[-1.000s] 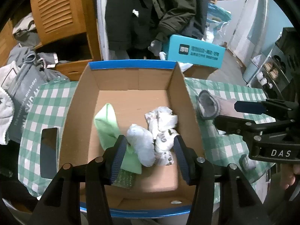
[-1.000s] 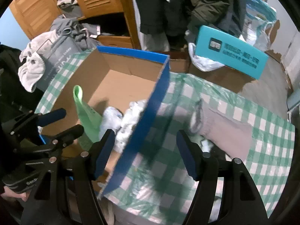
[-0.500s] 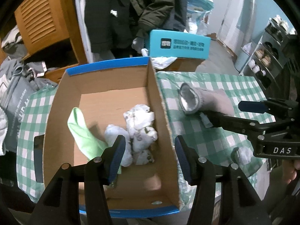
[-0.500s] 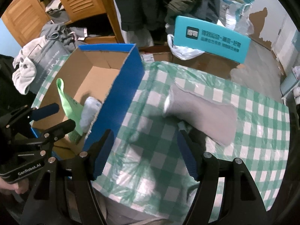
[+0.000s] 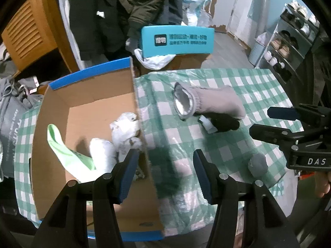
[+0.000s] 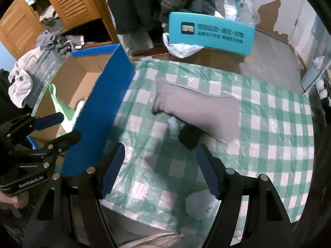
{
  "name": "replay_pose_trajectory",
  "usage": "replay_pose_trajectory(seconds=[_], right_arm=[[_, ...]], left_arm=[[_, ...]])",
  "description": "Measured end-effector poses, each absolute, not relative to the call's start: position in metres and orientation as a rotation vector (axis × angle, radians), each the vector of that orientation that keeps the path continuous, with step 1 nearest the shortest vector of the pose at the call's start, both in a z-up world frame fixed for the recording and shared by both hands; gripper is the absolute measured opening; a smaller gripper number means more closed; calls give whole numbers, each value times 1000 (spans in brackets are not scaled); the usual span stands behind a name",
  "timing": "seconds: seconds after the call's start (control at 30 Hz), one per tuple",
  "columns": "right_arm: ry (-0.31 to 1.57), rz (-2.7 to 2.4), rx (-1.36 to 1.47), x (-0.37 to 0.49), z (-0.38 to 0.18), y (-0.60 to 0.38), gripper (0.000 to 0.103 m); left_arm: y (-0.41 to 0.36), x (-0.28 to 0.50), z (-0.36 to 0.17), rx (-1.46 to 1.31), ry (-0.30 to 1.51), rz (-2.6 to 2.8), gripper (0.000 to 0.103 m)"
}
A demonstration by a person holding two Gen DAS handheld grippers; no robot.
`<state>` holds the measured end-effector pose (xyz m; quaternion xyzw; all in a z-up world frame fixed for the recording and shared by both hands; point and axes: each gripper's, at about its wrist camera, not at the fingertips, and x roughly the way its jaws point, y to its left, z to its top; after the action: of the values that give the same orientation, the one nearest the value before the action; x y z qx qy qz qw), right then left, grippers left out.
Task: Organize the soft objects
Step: 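Withdraw both grippers from the box back over the table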
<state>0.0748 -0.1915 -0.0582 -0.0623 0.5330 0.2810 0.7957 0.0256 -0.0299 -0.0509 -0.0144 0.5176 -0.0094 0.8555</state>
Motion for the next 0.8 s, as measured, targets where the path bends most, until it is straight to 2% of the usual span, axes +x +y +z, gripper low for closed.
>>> replay_pose_trajectory(seconds=[0.8], right_arm=[[1272, 495, -120, 68, -117, -265, 72]], left_arm=[[-88, 36, -94, -17, 1230, -104, 57]])
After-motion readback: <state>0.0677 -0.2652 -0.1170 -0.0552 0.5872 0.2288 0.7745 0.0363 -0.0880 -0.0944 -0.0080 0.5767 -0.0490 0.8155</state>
